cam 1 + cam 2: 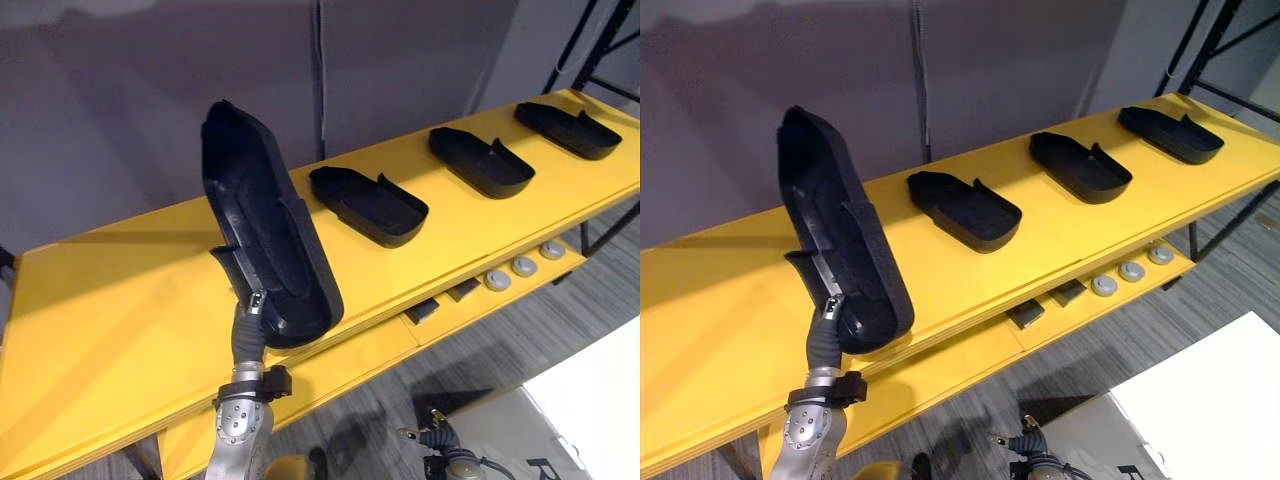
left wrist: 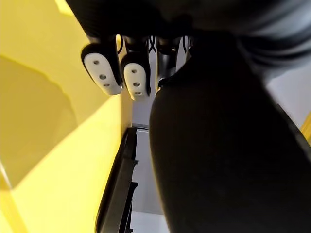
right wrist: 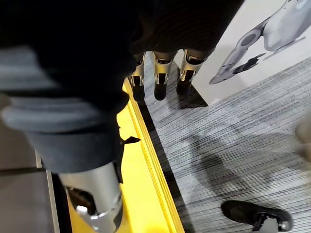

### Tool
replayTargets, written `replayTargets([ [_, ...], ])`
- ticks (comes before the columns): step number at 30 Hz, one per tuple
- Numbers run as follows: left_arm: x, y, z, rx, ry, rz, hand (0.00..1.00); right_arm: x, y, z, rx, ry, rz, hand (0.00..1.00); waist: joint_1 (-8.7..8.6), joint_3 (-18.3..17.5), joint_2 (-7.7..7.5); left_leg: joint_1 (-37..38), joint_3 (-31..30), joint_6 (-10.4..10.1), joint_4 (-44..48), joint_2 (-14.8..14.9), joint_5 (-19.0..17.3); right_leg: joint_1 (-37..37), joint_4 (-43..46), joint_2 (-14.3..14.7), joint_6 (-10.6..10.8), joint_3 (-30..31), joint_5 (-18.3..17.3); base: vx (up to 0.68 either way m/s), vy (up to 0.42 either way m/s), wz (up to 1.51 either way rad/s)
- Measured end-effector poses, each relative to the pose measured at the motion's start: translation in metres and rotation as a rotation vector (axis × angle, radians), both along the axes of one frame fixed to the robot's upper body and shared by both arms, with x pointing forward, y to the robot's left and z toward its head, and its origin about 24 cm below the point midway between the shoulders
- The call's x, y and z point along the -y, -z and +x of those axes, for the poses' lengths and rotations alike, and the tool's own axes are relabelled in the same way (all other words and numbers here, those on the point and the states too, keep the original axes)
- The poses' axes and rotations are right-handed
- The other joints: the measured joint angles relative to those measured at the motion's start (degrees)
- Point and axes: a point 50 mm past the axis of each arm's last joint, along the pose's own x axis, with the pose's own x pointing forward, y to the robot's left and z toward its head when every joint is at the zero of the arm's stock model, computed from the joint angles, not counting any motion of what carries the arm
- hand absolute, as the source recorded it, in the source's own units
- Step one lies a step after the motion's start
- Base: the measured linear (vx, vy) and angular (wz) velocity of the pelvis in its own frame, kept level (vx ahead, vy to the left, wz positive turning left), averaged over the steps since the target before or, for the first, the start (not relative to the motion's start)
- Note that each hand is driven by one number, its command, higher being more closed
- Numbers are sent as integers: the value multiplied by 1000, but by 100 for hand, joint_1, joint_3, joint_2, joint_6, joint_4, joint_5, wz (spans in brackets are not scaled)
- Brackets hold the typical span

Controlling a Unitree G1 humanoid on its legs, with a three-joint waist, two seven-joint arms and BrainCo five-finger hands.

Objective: Walk over and take plastic housings, then place them on the shelf

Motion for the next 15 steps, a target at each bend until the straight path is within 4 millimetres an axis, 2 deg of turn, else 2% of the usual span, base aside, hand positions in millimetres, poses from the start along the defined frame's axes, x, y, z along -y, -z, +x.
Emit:
replayTargets([
  [2,-1,0,0,-1,-18,0,100,-3,-2,-4,15,6,8,0,5,15,-35,-1,-291,16,-29,-122,35,-423,-171,492,130,1240,-159,11,-48,71],
  [4,0,0,0,0,-15,-1,100,-4,-4,-5,29,9,10,0,-80,-10,-82,-33,-473,11,-40,-190,46,-471,-488,681,189,1745,-177,24,-156,94],
  [6,3,-1,-1,2,-10,-4,100,-12,-3,-11,24,10,31,0,-123,-99,-318,-61,-532,-11,66,-291,46,-354,-1206,548,298,1664,-21,89,-258,115],
  [7,4,-1,-1,0,-9,-8,100,-12,-3,-11,24,11,31,0,-117,-110,-305,-59,-536,-33,78,-261,34,-318,-1240,559,297,1612,-20,115,-222,59],
  [9,6,-2,-2,5,-7,-20,100,-17,-5,-6,38,-10,38,0,-28,-216,-245,-217,-573,-244,256,5,-66,-216,-1527,777,175,1423,69,121,-172,16],
  [10,6,-2,-2,6,-6,-20,100,-19,-6,-3,44,-18,42,0,-14,-251,-246,-252,-578,-277,269,52,-89,-195,-1580,820,148,1405,86,167,-148,12],
  [15,14,-2,-3,0,28,-29,100,-22,-8,-4,60,-2,52,0,32,-307,-394,-69,-696,-346,229,138,-104,277,-1914,920,102,1108,139,150,-88,25],
])
